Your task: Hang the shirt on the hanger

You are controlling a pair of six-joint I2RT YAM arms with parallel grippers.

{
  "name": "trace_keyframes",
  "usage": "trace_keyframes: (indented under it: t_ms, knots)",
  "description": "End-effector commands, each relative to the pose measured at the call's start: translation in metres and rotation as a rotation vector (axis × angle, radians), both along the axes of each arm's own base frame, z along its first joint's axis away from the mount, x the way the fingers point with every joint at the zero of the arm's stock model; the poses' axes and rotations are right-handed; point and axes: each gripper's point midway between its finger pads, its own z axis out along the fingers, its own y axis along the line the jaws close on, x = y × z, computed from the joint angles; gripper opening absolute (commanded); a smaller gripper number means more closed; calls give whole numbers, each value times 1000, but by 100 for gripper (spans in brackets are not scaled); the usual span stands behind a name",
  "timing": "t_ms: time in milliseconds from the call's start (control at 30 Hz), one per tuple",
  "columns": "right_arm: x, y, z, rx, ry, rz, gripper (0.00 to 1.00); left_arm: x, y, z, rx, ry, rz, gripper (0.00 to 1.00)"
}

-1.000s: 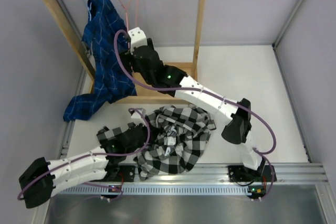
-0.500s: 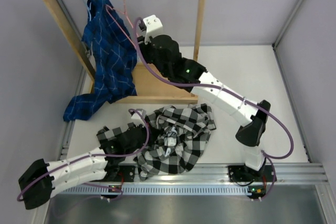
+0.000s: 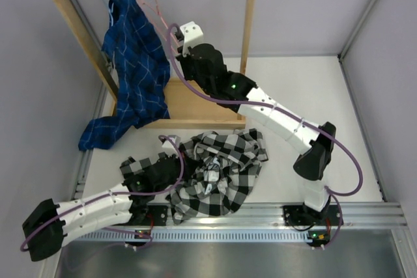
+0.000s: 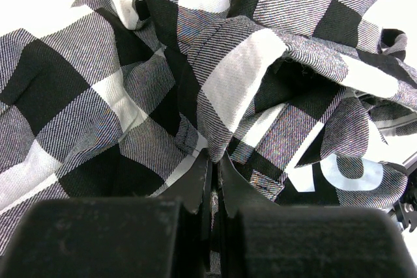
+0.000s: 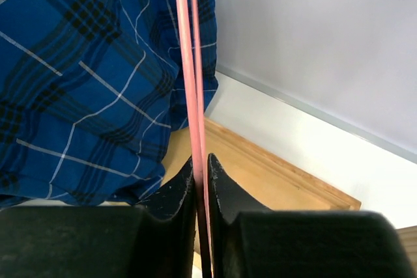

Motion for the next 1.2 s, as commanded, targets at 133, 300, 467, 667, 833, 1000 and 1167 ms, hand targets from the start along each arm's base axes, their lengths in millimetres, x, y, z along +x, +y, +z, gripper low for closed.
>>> trace_keyframes:
  t_ms: [133, 300, 467, 667, 833, 1000, 1167]
  knots:
    - [-5, -24, 52, 97, -83, -35, 0, -2, -4, 8, -34, -11, -17, 0]
    - [-12, -32, 69, 190, -131, -36, 0, -2, -5, 13, -46, -16, -19, 0]
    - [-18, -37, 88, 233, -167, -13, 0, -2, -4, 16, -41, -17, -15, 0]
    - [-21, -41, 107, 257, -186, 13, 0, -2, -4, 19, -40, -18, -19, 0]
    - [-39, -56, 107, 231, -156, 52, 0, -1, -6, 35, -35, -8, -16, 0]
    - [-74, -86, 54, 143, -49, 121, 0, 4, 4, 58, -28, 16, 60, 0]
    - [-131, -133, 28, 105, 35, 218, 0, 12, 10, 85, -12, 15, 120, 0]
